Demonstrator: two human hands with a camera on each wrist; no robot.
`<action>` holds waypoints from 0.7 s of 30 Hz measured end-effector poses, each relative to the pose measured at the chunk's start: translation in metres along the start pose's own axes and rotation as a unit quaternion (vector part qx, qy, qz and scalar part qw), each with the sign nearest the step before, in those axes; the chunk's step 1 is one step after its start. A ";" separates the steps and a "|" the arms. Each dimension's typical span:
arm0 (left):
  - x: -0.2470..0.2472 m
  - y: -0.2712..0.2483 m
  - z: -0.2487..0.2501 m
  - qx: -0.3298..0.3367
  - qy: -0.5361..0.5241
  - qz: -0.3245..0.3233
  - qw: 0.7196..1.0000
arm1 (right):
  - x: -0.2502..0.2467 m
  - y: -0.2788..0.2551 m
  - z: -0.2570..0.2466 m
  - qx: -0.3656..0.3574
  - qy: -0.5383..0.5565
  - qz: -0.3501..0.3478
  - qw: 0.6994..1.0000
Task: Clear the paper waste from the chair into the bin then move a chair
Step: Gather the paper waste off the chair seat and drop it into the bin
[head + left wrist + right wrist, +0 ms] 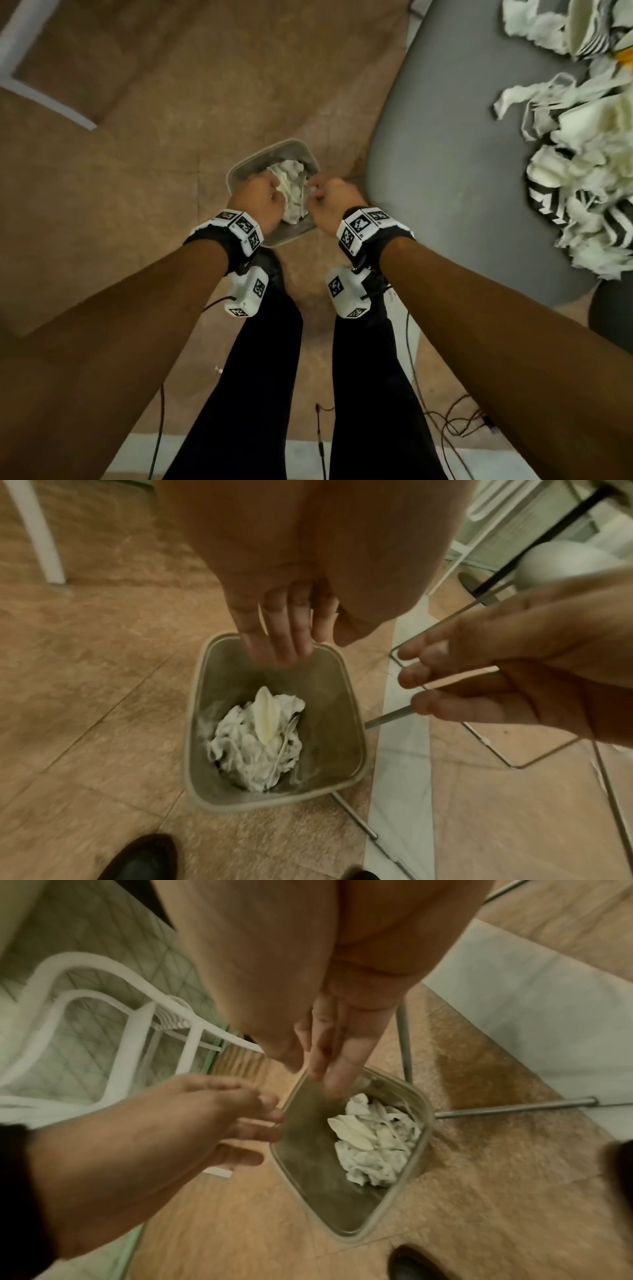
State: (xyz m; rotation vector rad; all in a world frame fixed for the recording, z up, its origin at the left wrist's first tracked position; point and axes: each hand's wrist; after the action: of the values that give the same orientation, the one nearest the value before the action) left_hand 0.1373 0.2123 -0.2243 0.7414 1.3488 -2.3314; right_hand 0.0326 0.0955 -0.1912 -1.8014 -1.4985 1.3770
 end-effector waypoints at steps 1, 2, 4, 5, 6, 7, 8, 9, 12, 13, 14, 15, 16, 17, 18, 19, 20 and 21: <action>-0.007 0.000 0.013 0.011 -0.005 0.008 1.000 | -0.006 -0.004 -0.004 -0.018 0.023 -0.009 1.000; -0.014 0.000 0.027 0.024 -0.006 0.018 1.000 | -0.015 -0.009 -0.009 -0.042 0.056 -0.013 0.998; -0.029 -0.001 0.058 0.059 -0.003 0.038 0.998 | -0.043 -0.021 -0.014 -0.082 0.142 0.006 0.986; -0.035 -0.001 0.075 0.084 0.000 0.046 0.995 | -0.063 -0.029 -0.014 -0.088 0.185 0.025 0.979; -0.040 -0.001 0.093 0.106 -0.001 0.055 0.993 | -0.084 -0.037 -0.012 -0.088 0.221 0.043 0.970; -0.043 -0.001 0.108 0.123 -0.006 0.063 0.990 | -0.103 -0.044 -0.007 -0.091 0.247 0.064 0.963; -0.043 0.000 0.138 0.146 -0.013 0.066 0.987 | -0.134 -0.053 0.008 -0.095 0.262 0.102 0.955; -0.043 -0.002 0.158 0.162 -0.023 0.067 0.984 | -0.155 -0.057 0.022 -0.100 0.270 0.137 0.948; -0.015 -0.003 0.245 0.225 -0.051 0.047 0.972 | -0.235 -0.077 0.096 -0.071 0.254 0.266 0.927; -0.001 -0.006 0.274 0.255 -0.047 0.037 0.965 | -0.257 -0.084 0.125 -0.049 0.243 0.305 0.919; 0.015 -0.009 0.299 0.289 -0.036 0.028 0.956 | -0.276 -0.092 0.151 -0.023 0.230 0.336 0.913; 0.032 -0.013 0.322 0.320 -0.023 0.015 0.947 | -0.292 -0.096 0.176 -0.001 0.223 0.358 0.907; 0.049 -0.018 0.343 0.346 -0.007 -0.003 0.938 | -0.305 -0.101 0.198 0.018 0.218 0.372 0.902; 0.066 -0.023 0.360 0.367 0.015 -0.023 0.930 | -0.316 -0.105 0.217 0.035 0.209 0.384 0.899; 0.082 -0.027 0.375 0.386 0.048 -0.044 0.920 | -0.326 -0.110 0.232 0.050 0.197 0.390 0.898; 0.096 -0.031 0.387 0.403 0.096 -0.058 0.908 | -0.335 -0.113 0.245 0.060 0.184 0.394 0.899; 0.109 -0.033 0.396 0.415 0.158 -0.060 0.894 | -0.342 -0.116 0.257 0.069 0.176 0.395 0.899; 0.120 -0.034 0.402 0.423 0.220 -0.055 0.877 | -0.347 -0.117 0.267 0.076 0.175 0.397 0.898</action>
State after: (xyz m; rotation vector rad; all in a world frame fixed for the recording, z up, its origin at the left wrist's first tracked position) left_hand -0.0841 -0.1256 -0.1069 1.5458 0.4115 -2.9542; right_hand -0.2320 -0.2506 -0.0654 -2.5088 -0.4415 1.3202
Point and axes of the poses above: each hand's wrist, its own y-axis towards the middle knuckle, its own x-axis out of the palm, z = x × y, and after that the axes turned 4 degrees about -y, right-handed
